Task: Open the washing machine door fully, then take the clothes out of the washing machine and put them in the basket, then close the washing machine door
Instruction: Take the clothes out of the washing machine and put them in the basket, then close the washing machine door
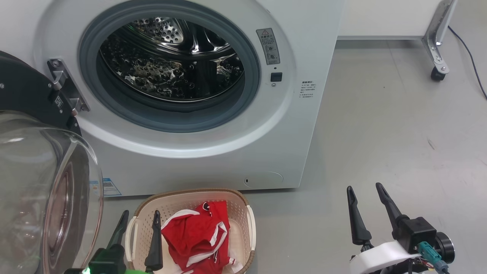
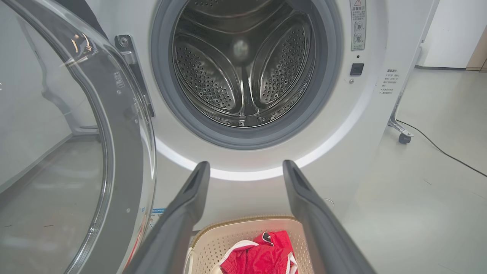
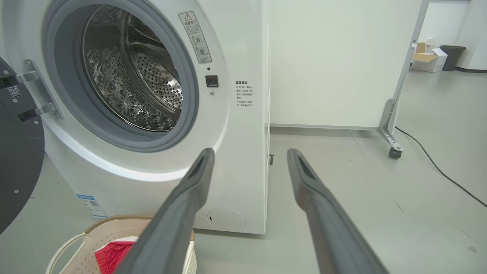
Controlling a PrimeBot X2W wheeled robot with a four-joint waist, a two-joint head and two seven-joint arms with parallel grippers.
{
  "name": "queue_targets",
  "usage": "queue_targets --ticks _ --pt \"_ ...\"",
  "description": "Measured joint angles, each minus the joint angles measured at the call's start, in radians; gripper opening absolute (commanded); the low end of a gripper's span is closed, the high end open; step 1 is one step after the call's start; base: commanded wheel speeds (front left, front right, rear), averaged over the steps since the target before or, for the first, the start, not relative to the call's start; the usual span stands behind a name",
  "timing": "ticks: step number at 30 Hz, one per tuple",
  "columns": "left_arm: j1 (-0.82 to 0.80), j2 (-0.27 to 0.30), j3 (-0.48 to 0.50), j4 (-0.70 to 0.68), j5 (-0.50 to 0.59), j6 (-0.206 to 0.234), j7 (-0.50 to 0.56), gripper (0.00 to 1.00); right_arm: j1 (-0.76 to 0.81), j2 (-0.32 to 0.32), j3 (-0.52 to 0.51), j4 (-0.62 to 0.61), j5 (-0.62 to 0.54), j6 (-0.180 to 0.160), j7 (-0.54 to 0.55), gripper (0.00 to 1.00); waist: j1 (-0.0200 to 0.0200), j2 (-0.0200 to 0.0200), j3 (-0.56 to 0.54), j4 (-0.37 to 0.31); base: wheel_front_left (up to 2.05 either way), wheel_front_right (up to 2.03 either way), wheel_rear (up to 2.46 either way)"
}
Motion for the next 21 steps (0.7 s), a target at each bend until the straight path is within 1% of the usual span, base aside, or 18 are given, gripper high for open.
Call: queue_targets --ticks 3,21 --pt "0.003 0.0 0.0 -0.009 0.003 0.008 0.0 1.0 0.001 0.0 0.0 -0.001 0.0 0.0 0.0 1.0 0.0 0.0 -0.003 0.001 0.0 0.0 0.0" --pt "0.026 0.005 -0.001 -0.051 0.021 0.017 0.009 1.0 0.016 0.001 0.001 -0.002 0.001 0.0 0.0 1.0 0.0 0.0 -0.014 0.003 -0.02 0.04 -0.02"
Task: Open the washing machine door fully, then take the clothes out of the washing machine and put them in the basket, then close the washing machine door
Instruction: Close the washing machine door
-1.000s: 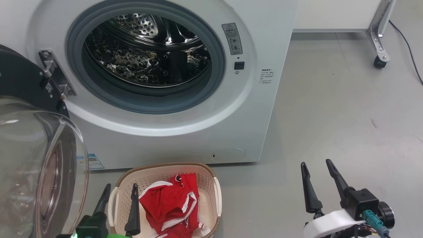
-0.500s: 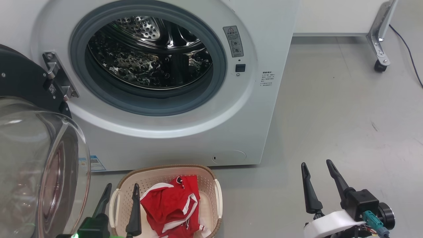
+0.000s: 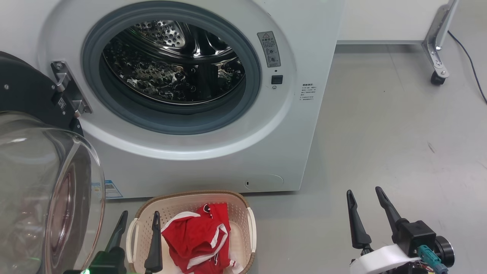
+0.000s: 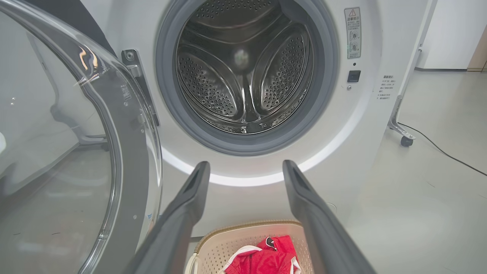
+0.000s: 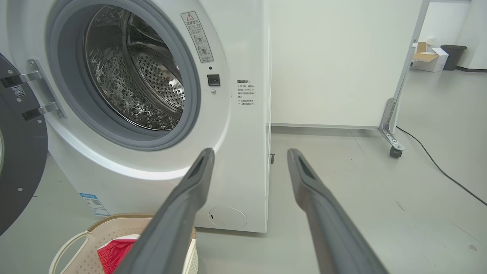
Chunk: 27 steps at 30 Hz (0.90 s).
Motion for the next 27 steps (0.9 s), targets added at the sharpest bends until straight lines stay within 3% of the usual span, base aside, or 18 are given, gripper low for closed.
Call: queue_targets --ticks 27 --pt "0.016 0.001 -0.015 -0.038 0.02 0.006 0.019 1.0 0.001 0.001 0.002 -0.005 0.014 0.0 0.0 1.0 0.0 0.0 0.006 -0.008 -0.7 0.7 0.0"
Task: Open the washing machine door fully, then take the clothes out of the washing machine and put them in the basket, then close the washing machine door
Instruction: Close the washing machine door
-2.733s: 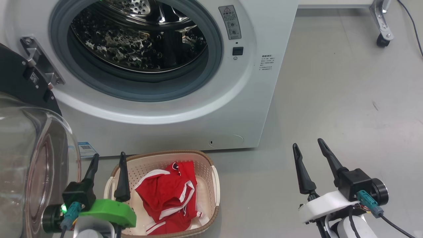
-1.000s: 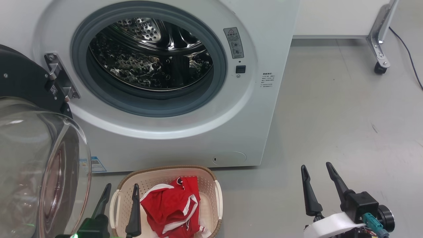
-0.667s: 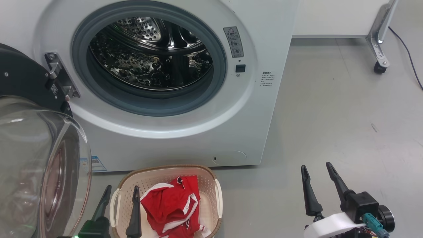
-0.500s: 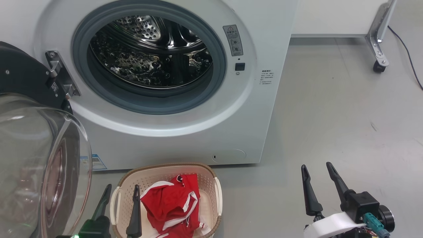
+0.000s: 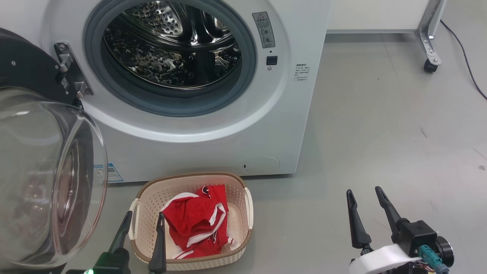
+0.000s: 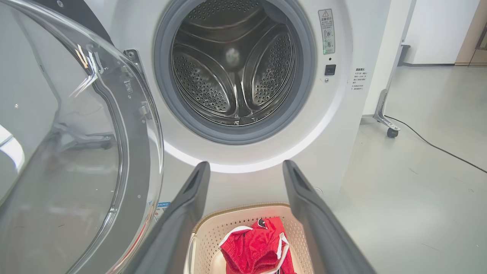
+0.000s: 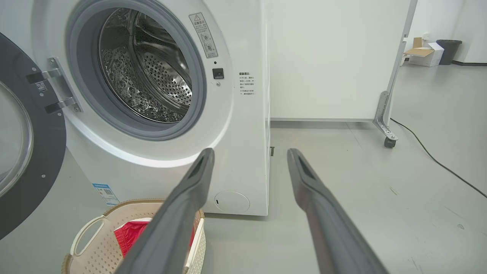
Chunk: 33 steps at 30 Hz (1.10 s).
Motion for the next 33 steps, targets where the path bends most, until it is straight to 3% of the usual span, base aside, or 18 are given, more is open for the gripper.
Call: queue_targets --ticks 33 --pt "0.001 0.0 -0.006 -0.021 0.002 0.001 0.021 1.0 0.0 0.001 -0.005 0.0 0.012 -0.002 0.0 1.0 0.0 0.0 0.002 0.018 -0.17 0.17 0.0"
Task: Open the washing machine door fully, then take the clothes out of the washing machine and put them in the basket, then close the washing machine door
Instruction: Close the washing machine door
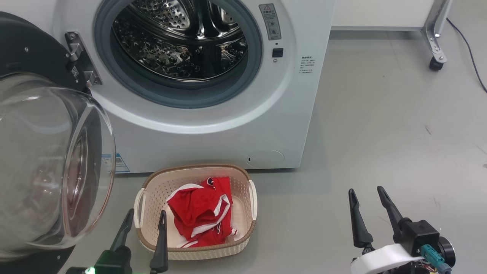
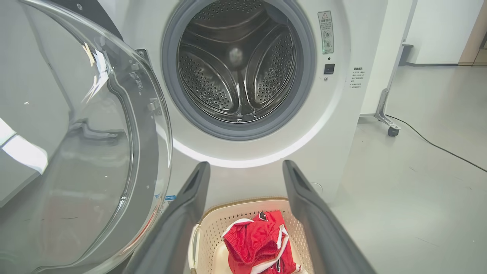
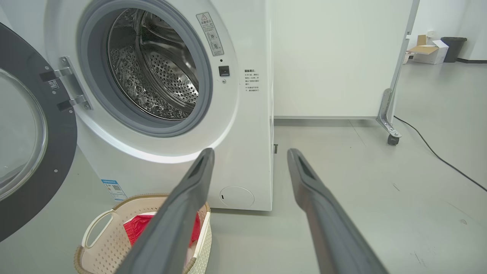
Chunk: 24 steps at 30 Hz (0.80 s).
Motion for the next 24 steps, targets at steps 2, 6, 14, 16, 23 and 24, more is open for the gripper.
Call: queue_targets --ticks 2,6,14,16,23,24 --pt "0.0 0.0 0.0 -0.004 0.001 0.0 0.0 1.0 0.0 0.0 -0.003 -0.001 0.0 0.0 0.0 1.0 0.0 0.0 0.001 0.009 0.0 0.0 0.0" --pt "-0.002 0.0 0.001 -0.012 0.001 0.0 0.0 1.0 0.0 0.0 -0.007 -0.005 0.0 0.0 0.0 1.0 0.0 0.0 0.002 0.033 0.0 0.0 0.0" --pt "-0.011 0.0 0.003 -0.016 0.007 0.0 0.0 1.0 0.0 0.0 -0.008 -0.017 -0.005 0.001 0.0 1.0 0.0 0.0 0.011 0.103 0.0 0.0 0.0" --pt "-0.012 0.0 0.003 -0.017 0.007 0.0 0.0 1.0 0.0 0.0 -0.009 -0.018 -0.01 0.001 0.0 1.0 0.0 0.0 0.013 0.125 0.0 0.0 0.0" --pt "-0.028 0.0 0.003 -0.018 0.006 0.001 -0.001 1.0 -0.001 0.0 -0.01 -0.023 -0.02 0.003 0.0 1.0 0.0 0.0 0.022 0.212 0.0 0.0 0.0" --pt "-0.029 0.0 0.003 -0.018 0.005 0.001 -0.002 1.0 -0.002 0.0 -0.011 -0.023 -0.02 0.003 0.0 1.0 0.0 0.0 0.023 0.225 0.0 0.0 0.0"
